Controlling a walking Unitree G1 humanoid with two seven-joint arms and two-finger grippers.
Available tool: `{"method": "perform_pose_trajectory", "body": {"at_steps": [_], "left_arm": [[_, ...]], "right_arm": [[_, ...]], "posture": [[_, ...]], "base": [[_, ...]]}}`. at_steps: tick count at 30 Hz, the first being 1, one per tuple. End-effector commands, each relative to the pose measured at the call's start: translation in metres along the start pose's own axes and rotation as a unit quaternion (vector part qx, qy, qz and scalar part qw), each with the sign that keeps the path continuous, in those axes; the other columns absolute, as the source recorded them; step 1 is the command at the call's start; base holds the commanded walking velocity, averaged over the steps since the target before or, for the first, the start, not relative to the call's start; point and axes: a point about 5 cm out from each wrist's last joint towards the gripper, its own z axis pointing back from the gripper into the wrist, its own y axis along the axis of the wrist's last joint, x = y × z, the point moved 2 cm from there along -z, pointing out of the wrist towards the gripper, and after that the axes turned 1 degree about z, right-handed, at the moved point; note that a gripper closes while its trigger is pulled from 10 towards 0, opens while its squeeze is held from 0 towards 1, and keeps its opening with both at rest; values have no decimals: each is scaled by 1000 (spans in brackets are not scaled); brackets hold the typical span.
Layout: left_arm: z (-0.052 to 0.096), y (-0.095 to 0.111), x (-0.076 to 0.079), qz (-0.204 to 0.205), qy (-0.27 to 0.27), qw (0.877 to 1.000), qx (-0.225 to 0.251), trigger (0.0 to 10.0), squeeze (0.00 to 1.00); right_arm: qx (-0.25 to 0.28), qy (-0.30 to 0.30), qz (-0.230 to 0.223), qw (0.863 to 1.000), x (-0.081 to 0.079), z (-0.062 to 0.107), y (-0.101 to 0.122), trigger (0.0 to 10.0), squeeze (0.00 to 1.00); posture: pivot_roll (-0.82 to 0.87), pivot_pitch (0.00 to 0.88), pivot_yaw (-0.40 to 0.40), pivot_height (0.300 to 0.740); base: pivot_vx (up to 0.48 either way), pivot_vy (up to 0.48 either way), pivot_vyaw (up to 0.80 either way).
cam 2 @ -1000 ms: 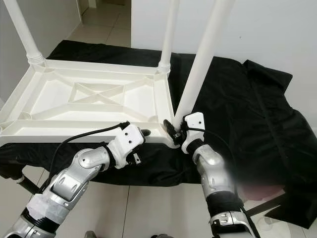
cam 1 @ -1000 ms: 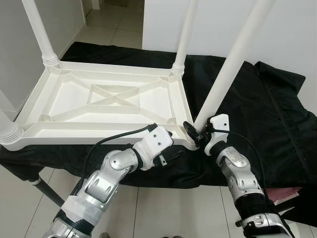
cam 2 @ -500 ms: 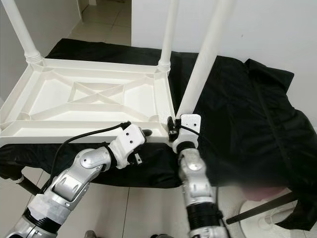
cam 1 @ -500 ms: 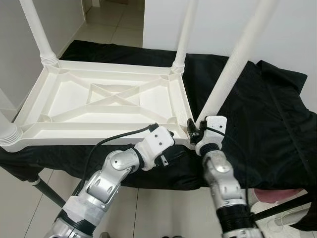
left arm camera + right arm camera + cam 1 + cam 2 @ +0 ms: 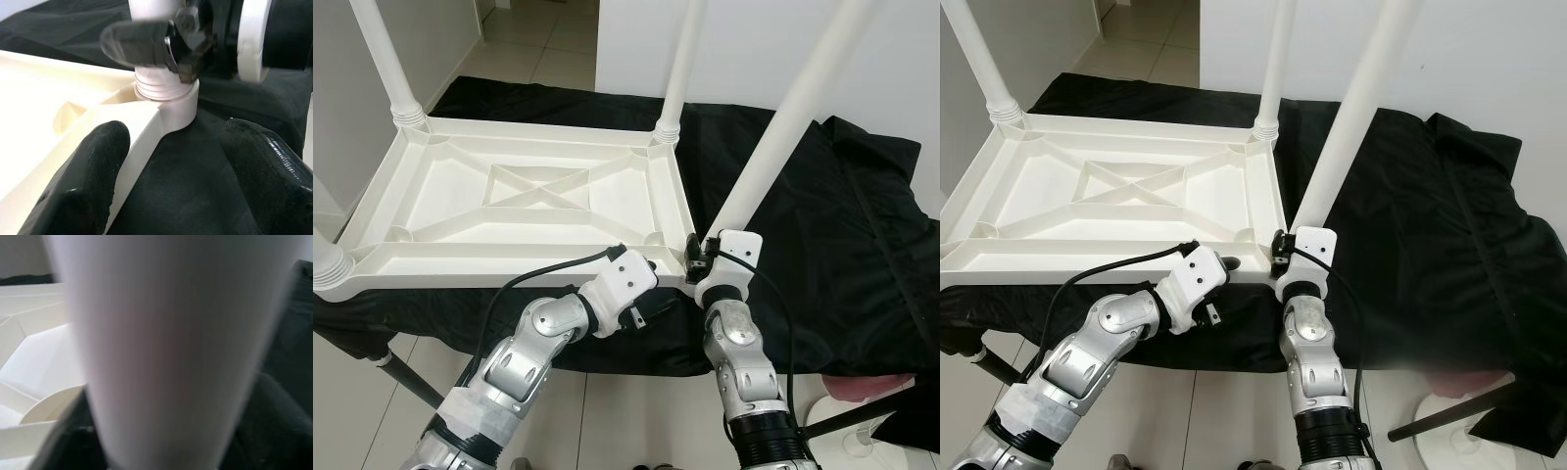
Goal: Building children table
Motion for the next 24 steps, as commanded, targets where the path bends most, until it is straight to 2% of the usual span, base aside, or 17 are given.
{"method": "perform_pose_trajectory", "body": {"at_steps": [1,3,4,10,14,18,24], "left_arm": [[0,-4,5,10,-9,1000,-7,10000,0],[0,-5,5,13,-9,1000,-9,10000,0],[0,-5,6,14,-10,1000,-10,10000,0],[-1,-6,10,40,-20,999,-16,10000,0],[0,-5,12,39,-26,999,-16,10000,0],[1,3,13,60,-36,998,-5,10000,0],[2,5,12,58,-36,998,-7,10000,0]], "right_arm": [[-9,-4,-6,1000,1,5,-5,10000,1000],[-5,1,-3,1000,1,4,-4,10000,1000],[-3,8,2,1000,1,3,-3,10000,0],[13,57,-2,998,2,-1,4,10000,0],[20,93,-1,995,2,-3,7,10000,0],[17,154,35,987,7,-8,4,10000,0],[-4,214,54,975,10,-10,-5,10000,0]], "posture": [[5,90,-98,740],[6,88,-100,740],[7,87,-101,740],[9,80,-100,740],[10,80,-100,740],[12,82,-98,740],[13,86,-91,740]], "base": [[0,0,0],[0,0,0],[0,0,0],[0,0,0],[0,0,0],[0,0,0],[0,0,0]]}}
